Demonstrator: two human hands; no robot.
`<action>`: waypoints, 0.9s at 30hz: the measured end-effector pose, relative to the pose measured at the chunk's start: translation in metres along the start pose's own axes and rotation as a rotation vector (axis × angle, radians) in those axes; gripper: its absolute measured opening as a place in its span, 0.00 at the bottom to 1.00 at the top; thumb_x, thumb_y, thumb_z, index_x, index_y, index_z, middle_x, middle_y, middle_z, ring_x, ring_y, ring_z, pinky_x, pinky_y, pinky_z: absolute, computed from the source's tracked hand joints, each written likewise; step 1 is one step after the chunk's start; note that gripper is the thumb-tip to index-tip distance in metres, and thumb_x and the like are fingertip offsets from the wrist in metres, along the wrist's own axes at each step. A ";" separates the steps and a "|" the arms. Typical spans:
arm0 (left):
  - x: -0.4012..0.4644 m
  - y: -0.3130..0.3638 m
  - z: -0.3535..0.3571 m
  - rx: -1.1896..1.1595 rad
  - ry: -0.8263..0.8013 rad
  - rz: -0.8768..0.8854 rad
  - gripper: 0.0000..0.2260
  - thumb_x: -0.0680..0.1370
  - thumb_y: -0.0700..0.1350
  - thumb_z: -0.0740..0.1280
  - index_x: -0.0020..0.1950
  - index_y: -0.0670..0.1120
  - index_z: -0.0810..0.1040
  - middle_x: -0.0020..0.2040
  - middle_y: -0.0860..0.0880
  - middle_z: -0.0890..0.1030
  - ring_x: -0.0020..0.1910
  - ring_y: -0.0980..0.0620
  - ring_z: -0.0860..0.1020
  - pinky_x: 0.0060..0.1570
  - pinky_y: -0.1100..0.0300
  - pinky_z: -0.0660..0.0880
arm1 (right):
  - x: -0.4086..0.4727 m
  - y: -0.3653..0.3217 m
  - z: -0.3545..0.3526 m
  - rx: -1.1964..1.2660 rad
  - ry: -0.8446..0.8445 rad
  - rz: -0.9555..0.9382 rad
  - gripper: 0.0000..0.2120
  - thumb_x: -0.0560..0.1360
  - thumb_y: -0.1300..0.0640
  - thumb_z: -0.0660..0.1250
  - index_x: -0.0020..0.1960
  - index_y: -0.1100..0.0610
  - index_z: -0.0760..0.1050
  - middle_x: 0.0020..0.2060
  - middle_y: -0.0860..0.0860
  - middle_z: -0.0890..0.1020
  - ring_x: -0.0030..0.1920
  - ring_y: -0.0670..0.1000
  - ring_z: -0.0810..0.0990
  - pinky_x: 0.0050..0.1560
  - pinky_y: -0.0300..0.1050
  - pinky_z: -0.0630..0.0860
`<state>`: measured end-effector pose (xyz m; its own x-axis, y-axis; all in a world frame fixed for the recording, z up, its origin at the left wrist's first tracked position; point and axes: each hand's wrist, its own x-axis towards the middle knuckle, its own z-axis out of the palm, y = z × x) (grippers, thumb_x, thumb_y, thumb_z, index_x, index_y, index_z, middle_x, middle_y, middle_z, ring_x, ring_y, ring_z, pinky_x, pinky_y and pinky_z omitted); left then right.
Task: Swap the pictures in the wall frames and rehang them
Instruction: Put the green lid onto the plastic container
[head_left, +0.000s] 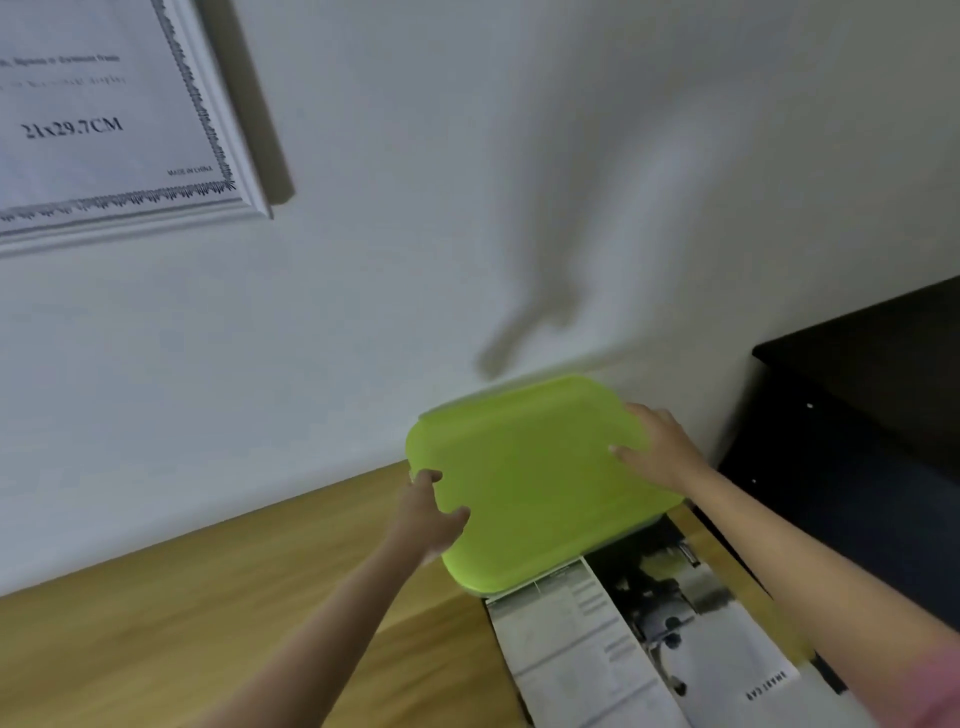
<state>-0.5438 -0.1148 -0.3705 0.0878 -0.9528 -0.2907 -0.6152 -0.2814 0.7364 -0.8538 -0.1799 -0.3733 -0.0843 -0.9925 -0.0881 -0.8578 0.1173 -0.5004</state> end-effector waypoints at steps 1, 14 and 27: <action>0.001 -0.005 0.003 0.009 -0.008 -0.023 0.29 0.74 0.46 0.69 0.71 0.45 0.62 0.69 0.41 0.67 0.63 0.44 0.71 0.50 0.58 0.70 | -0.001 0.007 0.003 -0.014 0.002 0.036 0.34 0.72 0.47 0.70 0.74 0.53 0.60 0.66 0.60 0.67 0.67 0.61 0.67 0.66 0.53 0.68; -0.002 -0.035 0.006 -0.062 0.027 -0.120 0.30 0.70 0.45 0.73 0.69 0.48 0.65 0.67 0.40 0.68 0.61 0.42 0.72 0.58 0.52 0.73 | 0.002 0.017 0.042 0.046 0.087 0.216 0.36 0.67 0.37 0.70 0.70 0.49 0.66 0.63 0.62 0.72 0.66 0.62 0.66 0.66 0.51 0.62; -0.021 -0.039 -0.007 -0.178 0.095 0.018 0.33 0.68 0.42 0.75 0.70 0.53 0.65 0.66 0.45 0.64 0.58 0.45 0.72 0.55 0.53 0.74 | -0.012 0.003 0.014 0.053 0.184 0.197 0.34 0.65 0.35 0.71 0.67 0.49 0.70 0.61 0.62 0.73 0.66 0.61 0.64 0.65 0.50 0.60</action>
<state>-0.5164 -0.0848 -0.3888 0.1570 -0.9619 -0.2237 -0.4698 -0.2720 0.8398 -0.8480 -0.1671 -0.3860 -0.3417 -0.9392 -0.0328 -0.7882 0.3055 -0.5343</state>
